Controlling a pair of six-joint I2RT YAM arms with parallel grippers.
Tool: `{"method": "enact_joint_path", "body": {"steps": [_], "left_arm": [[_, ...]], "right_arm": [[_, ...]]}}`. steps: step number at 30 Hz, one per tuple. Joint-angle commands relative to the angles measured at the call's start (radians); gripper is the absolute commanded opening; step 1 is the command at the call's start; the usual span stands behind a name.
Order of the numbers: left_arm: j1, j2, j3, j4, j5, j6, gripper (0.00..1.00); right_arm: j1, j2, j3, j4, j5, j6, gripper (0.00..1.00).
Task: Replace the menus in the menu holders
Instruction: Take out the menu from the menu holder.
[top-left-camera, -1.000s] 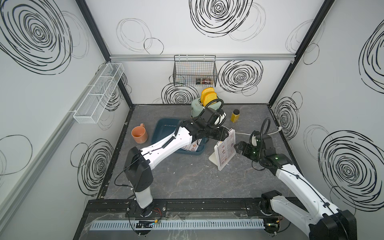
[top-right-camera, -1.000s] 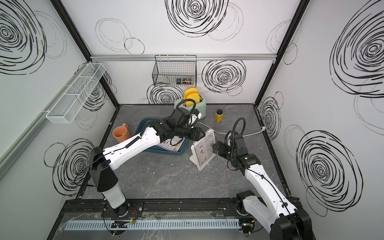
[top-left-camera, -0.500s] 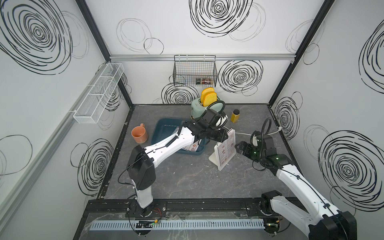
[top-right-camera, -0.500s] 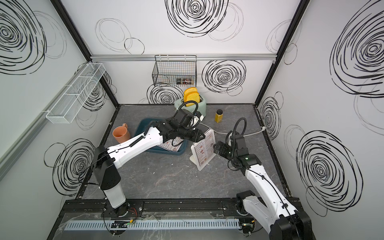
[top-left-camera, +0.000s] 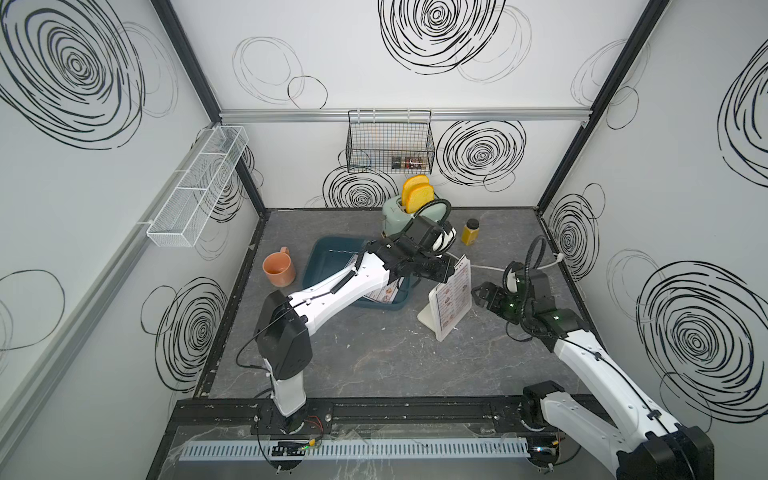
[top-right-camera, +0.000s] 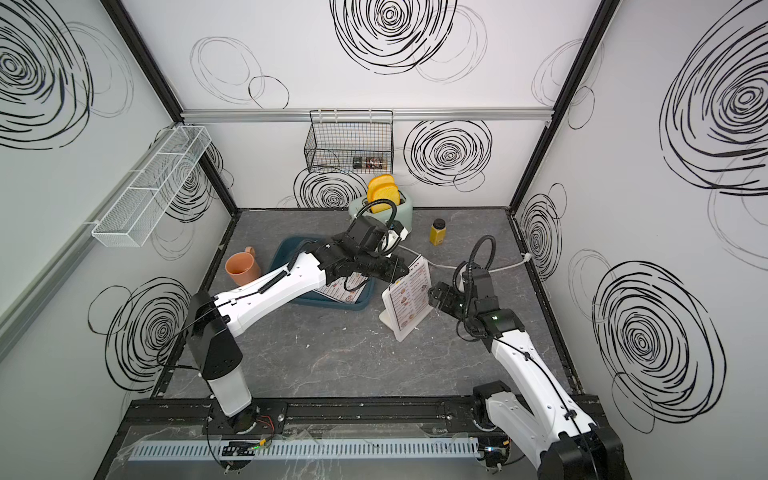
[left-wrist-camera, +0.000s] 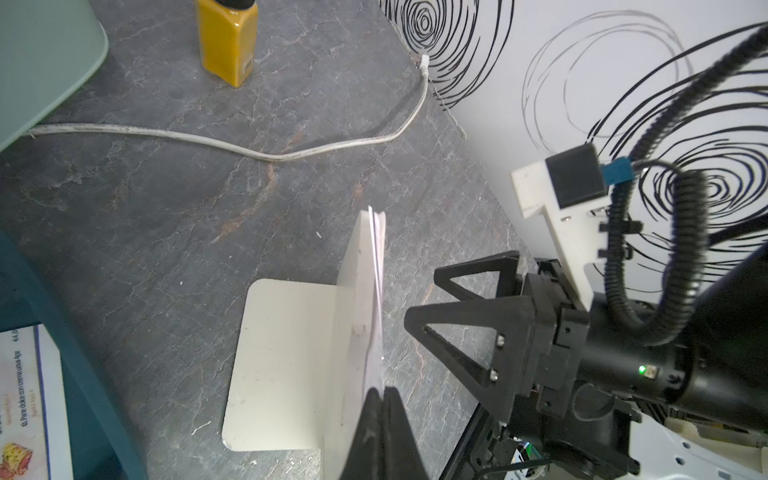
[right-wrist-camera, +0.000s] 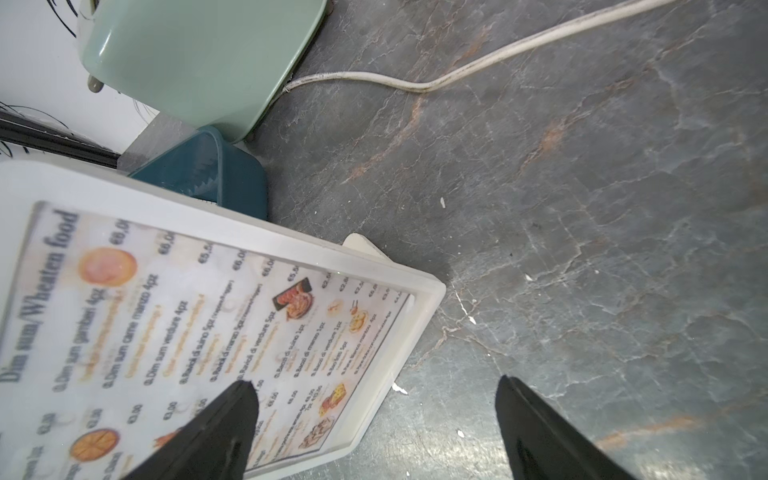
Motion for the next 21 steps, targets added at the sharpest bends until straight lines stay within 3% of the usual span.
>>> {"method": "enact_joint_path", "body": {"steps": [1,13,21], "left_arm": [[-0.008,0.004,0.072,-0.023,-0.035,0.036,0.00],[-0.017,-0.107,0.337,-0.197,-0.119,0.197,0.00],[-0.017,-0.287,0.346,-0.294,-0.107,0.330,0.00]], "right_arm": [[-0.008,-0.020,0.004,-0.033,-0.001,-0.010,0.94],[-0.093,-0.072,0.243,-0.195,0.052,-0.113,0.94],[-0.160,-0.062,0.408,-0.251,0.066,-0.208,0.94]]}}
